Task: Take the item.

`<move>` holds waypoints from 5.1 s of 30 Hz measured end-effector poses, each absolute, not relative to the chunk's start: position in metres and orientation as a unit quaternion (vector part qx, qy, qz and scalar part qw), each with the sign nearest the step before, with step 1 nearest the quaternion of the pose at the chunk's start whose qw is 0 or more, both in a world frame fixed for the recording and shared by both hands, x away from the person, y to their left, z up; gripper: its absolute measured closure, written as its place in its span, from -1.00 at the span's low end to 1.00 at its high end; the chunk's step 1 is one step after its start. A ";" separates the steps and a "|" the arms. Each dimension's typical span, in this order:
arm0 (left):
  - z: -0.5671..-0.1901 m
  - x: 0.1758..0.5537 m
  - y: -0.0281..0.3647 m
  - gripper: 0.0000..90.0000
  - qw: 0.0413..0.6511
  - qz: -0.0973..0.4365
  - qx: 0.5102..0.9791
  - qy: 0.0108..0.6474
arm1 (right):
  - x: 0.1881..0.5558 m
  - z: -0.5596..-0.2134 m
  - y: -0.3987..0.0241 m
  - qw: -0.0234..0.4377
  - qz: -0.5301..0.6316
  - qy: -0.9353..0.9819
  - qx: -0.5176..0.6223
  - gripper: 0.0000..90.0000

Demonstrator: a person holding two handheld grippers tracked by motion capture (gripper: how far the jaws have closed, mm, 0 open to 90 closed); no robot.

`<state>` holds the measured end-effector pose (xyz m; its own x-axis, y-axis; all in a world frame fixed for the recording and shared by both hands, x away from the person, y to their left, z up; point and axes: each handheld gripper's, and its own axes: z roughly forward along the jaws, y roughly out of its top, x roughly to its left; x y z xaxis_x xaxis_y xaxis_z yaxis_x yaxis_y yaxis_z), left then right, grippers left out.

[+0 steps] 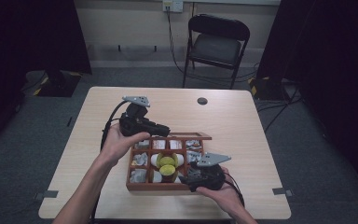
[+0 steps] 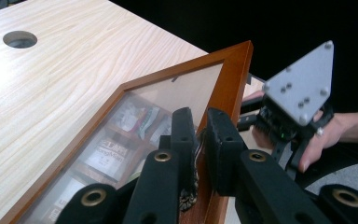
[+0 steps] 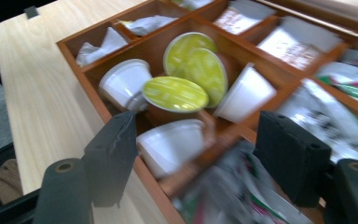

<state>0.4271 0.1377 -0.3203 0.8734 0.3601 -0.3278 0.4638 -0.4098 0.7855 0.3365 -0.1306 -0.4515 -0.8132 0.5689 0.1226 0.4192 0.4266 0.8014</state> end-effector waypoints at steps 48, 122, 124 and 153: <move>-0.320 0.426 0.137 0.82 0.481 -0.049 0.841 0.244 | 0.354 -0.471 -0.061 0.081 0.360 0.873 0.320 -0.16; -0.321 0.425 0.136 0.82 0.481 -0.049 0.842 0.242 | 0.345 -0.447 -0.091 0.081 0.445 0.827 0.333 -0.11; -0.321 0.425 0.136 0.82 0.481 -0.050 0.841 0.242 | 0.344 -0.446 -0.092 0.082 0.448 0.827 0.331 -0.11; -0.321 0.425 0.136 0.82 0.478 -0.051 0.843 0.241 | 0.331 -0.427 -0.133 0.108 0.475 0.808 0.333 -0.11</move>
